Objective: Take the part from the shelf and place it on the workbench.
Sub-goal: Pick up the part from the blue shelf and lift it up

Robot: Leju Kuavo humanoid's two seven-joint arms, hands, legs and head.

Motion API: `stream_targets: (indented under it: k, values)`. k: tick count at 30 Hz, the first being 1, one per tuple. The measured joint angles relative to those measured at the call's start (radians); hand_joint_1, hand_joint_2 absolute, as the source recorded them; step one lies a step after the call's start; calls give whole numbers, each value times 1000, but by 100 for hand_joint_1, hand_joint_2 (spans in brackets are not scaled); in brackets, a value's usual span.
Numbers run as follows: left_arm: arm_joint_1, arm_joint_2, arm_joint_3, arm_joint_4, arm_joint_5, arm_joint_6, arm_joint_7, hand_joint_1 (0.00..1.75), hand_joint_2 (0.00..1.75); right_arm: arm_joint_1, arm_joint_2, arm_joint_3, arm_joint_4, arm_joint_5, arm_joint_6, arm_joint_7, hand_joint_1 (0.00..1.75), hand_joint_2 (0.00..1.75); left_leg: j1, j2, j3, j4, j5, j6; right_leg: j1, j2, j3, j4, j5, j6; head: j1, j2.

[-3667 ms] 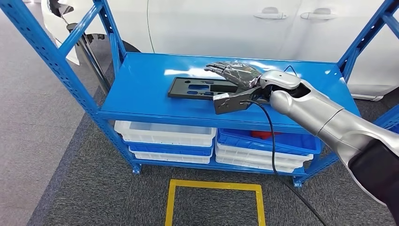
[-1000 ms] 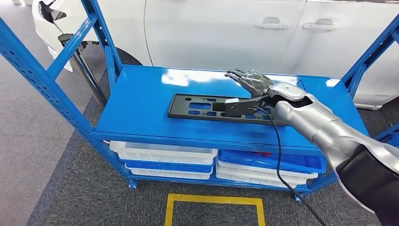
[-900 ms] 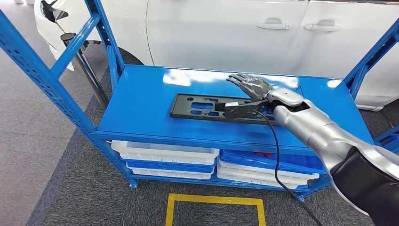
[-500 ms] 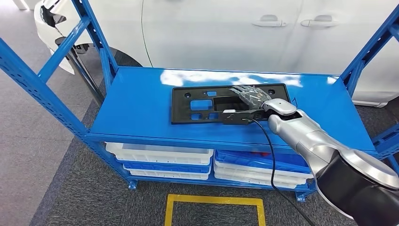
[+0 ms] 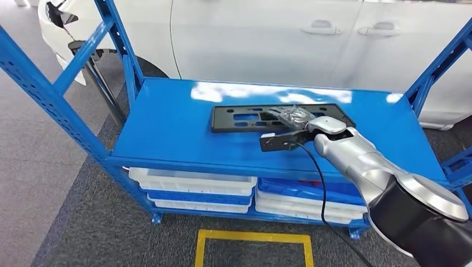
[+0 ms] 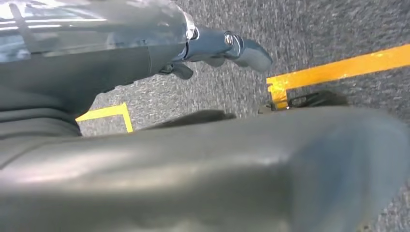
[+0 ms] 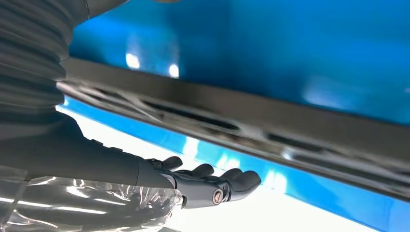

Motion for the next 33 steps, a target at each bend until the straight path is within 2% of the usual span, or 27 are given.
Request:
stream_targets:
  k: [3,4,5,6,8,9,10,13,15,16,18,19,20,21,23,24,25,26,29,30,31,33]
  values:
    - [-3,0,0,0,0,0,-6,0,0,3,0,0,4,2,-2,2,0,175,-1,0,0,-2,2,8,-1,0,-89,187,-90,6,0,0]
    - [-2,0,0,0,0,0,-7,0,0,6,0,0,6,3,-5,4,0,175,-2,0,0,-2,1,8,-1,0,-112,233,-101,7,0,0]
    - [-3,0,0,0,0,0,-7,0,0,9,0,0,7,3,-9,7,0,175,-2,-1,0,-1,1,8,-1,0,-118,240,-91,7,0,0]
    - [-3,0,0,0,0,0,-7,0,0,11,0,-1,8,3,-15,10,0,175,-2,-1,0,1,0,7,-1,-1,-103,206,-64,6,0,0]
    - [-4,0,0,0,0,0,-7,0,0,9,1,-2,10,3,-25,16,0,175,-3,-2,-1,7,-5,2,-1,-1,-38,68,3,1,0,0]
    - [-4,0,0,0,0,0,-7,0,0,8,2,-3,10,3,-29,17,0,175,-4,-2,-3,12,-8,-2,1,-1,-12,11,24,-3,0,0]
    - [-5,0,0,0,0,0,-8,0,0,8,2,-4,10,3,-31,18,0,175,-6,-2,-5,14,-10,-6,4,-1,3,-22,32,-8,0,0]
    - [-5,0,0,0,-1,0,-8,0,0,11,8,-4,12,7,-42,38,0,175,-7,-1,-8,17,-14,-20,5,0,5,-34,32,-22,0,0]
    - [-5,0,0,0,-4,1,-7,0,0,12,22,-3,18,25,-60,81,0,175,-5,-1,-21,51,-38,-32,1,-1,8,-39,34,-32,0,0]
    - [-5,0,0,0,-6,1,-6,0,0,13,34,-3,23,38,-71,109,0,175,-3,-1,-41,96,-65,-38,0,-1,10,-40,34,-37,0,0]
    - [-6,0,0,0,-8,1,-6,0,0,18,58,0,35,54,-88,154,0,175,1,-1,-102,228,-125,-47,1,0,10,-39,33,-44,0,0]
    - [-6,0,0,0,-9,1,-6,0,0,23,69,0,40,58,-93,167,0,175,2,-1,-129,281,-141,-49,1,1,10,-39,33,-44,0,0]
    - [-6,0,0,0,-9,1,-6,0,0,28,77,1,45,60,-96,174,0,175,4,0,-142,301,-138,-50,1,2,10,-38,32,-44,0,0]
    - [-6,0,0,0,-10,1,-6,0,0,31,85,1,49,61,-99,180,0,175,5,0,-136,283,-116,-50,1,2,11,-37,31,-43,0,0]
    - [-6,0,0,0,-10,1,-6,0,0,33,97,0,58,62,-106,188,0,175,8,0,-79,155,-46,-47,1,2,14,-36,27,-38,0,0]
    - [-6,0,0,0,-10,1,-6,0,0,33,101,-2,62,63,-110,191,0,175,7,0,-47,89,-22,-43,2,2,15,-34,25,-34,0,0]
    - [-6,0,0,0,-10,1,-6,0,0,33,104,-3,66,64,-111,192,0,175,6,-1,-26,45,-10,-39,4,2,15,-33,23,-30,0,0]
    - [-6,0,0,0,-10,1,-6,0,0,33,107,-4,70,64,-112,193,0,175,4,-1,-16,26,-9,-34,5,1,15,-33,23,-25,0,0]
    - [-4,0,0,0,-10,1,-5,0,0,33,112,-7,79,68,-112,194,0,175,4,-1,-12,16,-7,-16,4,1,13,-31,18,-8,0,0]
    - [-5,0,0,0,-9,1,-5,0,0,32,113,-8,81,68,-111,194,11,175,4,-1,-10,11,-4,-9,2,0,6,-13,5,-3,0,0]
    - [-5,0,0,0,-8,1,-5,0,0,32,114,-10,83,69,-111,194,52,175,6,-1,-8,7,-2,-4,1,0,-11,24,-19,0,0,0]
    - [-5,0,0,0,-7,1,-5,0,0,32,115,-11,88,70,-105,194,140,175,4,0,-9,6,-1,1,0,0,-68,149,-79,4,0,0]
